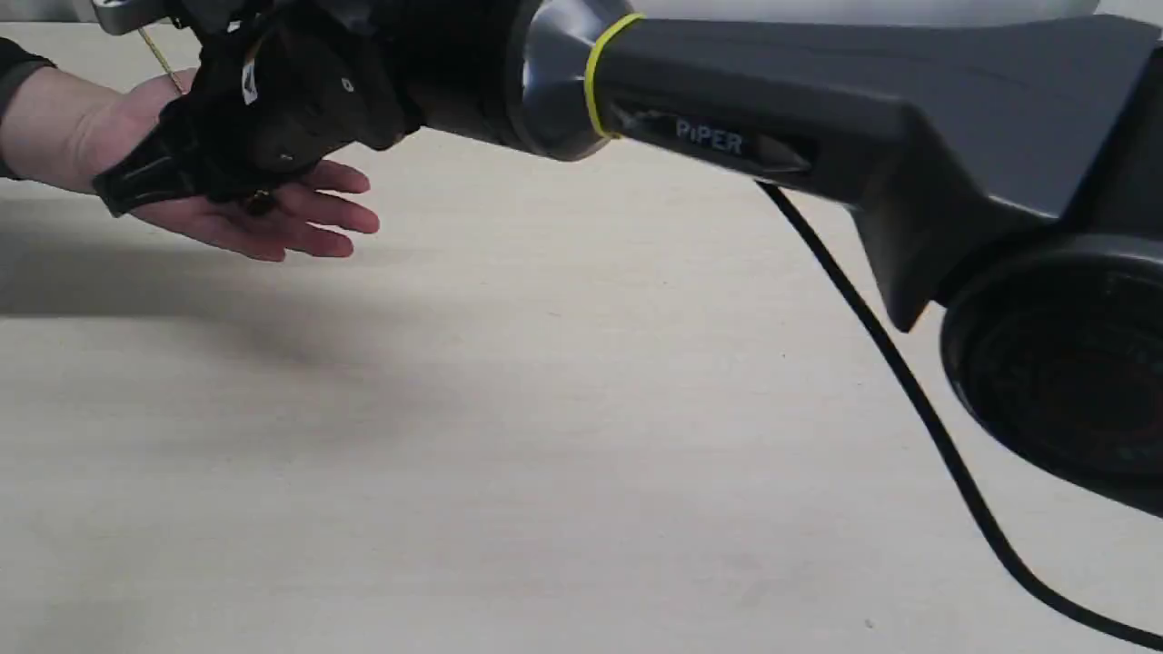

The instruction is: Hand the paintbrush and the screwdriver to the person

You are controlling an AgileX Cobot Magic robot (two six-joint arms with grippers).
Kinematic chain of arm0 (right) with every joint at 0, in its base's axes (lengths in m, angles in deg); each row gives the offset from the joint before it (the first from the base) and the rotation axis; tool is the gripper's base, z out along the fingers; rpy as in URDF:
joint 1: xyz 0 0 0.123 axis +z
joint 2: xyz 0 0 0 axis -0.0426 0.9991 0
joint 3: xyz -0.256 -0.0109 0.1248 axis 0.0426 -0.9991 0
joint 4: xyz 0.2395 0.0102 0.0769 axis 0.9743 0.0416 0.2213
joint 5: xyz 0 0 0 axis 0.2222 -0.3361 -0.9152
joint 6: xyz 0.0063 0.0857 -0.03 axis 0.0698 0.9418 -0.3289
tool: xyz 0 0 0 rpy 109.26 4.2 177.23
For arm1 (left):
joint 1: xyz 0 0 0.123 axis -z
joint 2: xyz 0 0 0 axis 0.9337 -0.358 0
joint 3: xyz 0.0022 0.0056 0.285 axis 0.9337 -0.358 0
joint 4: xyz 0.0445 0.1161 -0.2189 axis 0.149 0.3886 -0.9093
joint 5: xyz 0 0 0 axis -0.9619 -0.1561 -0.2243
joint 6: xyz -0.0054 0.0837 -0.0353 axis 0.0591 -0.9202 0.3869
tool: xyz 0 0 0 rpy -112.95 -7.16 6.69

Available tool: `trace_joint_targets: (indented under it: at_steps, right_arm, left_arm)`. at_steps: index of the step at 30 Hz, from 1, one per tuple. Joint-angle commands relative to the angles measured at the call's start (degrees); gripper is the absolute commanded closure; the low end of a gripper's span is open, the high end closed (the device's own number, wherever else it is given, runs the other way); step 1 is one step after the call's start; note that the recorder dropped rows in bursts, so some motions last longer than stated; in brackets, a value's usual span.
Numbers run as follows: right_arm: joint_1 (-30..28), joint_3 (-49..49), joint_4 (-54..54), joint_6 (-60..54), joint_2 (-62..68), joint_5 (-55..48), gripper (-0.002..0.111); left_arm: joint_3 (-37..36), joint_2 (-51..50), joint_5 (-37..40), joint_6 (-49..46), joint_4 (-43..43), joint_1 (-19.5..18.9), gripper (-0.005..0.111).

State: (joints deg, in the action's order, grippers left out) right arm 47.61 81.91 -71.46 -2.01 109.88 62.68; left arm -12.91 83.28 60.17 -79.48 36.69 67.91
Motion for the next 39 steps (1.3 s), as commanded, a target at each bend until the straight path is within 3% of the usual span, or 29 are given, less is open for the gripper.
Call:
trace_joint_targets:
  at_steps: [1,9,14,18,29,39]
  right_arm:
    - [-0.22,0.47,-0.67,-0.10,0.54,1.76,0.069]
    - [-0.22,0.47,-1.04,-0.33,-2.33,-2.41,0.072]
    - [-0.22,0.35,-3.68,-1.77,-6.29,-8.61,0.101]
    - [0.07,-2.75,-3.67,-1.77,-11.43,-7.79,0.104]
    - [4.10,-29.00,-4.12,-1.77,-32.23,10.86,0.104]
    - [4.10,-51.50,-2.82,-1.36,-50.90,11.98,0.104]
  left_arm:
    - [-0.12,0.14,-0.34,0.12,-0.14,0.47,0.107]
    - [-0.12,0.14,-0.32,0.12,-0.26,0.47,0.107]
    - [-0.12,0.14,-0.32,0.12,-0.26,0.47,0.107]
    - [-0.12,0.14,-0.32,0.12,-0.26,0.47,0.107]
    - [-0.12,0.14,-0.32,0.12,-0.26,0.47,0.107]
    - [-0.12,0.14,-0.35,0.12,-0.04,0.47,0.107]
